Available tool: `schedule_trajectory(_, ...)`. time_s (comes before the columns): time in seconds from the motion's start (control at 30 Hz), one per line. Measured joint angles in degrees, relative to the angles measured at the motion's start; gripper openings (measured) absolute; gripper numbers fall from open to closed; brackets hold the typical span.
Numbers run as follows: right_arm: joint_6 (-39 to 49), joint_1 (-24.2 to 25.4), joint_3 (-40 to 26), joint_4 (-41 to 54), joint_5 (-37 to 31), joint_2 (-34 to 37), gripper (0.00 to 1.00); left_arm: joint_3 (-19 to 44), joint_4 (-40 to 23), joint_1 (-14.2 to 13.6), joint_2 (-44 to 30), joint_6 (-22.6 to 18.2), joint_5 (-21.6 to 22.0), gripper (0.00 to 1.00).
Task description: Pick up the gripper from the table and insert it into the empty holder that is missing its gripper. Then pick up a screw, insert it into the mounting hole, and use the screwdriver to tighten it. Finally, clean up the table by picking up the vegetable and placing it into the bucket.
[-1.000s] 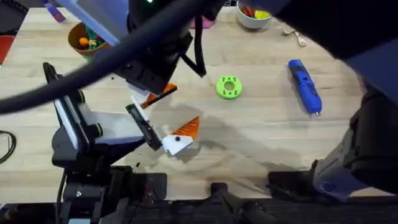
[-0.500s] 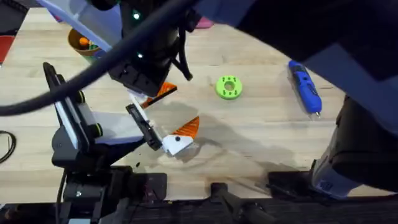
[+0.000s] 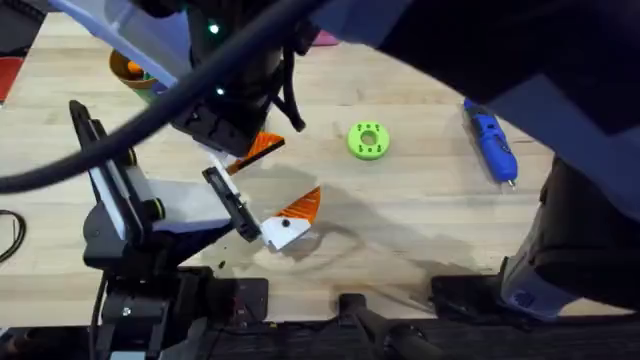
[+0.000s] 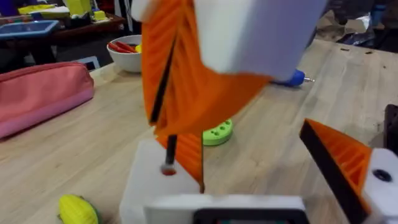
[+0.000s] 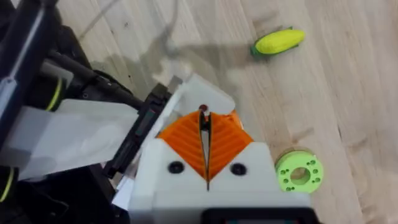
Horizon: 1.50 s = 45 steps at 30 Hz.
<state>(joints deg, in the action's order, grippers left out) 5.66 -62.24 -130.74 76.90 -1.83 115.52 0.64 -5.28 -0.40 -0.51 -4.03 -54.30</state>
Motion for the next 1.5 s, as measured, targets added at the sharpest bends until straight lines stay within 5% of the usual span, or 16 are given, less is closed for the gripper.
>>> schedule_trajectory(1.5, -0.01, 0.0, -0.02, -0.33, -0.9, 1.75, 0.006, 0.0, -0.02, 0.02, 0.0, 0.27, 0.04, 0.985)
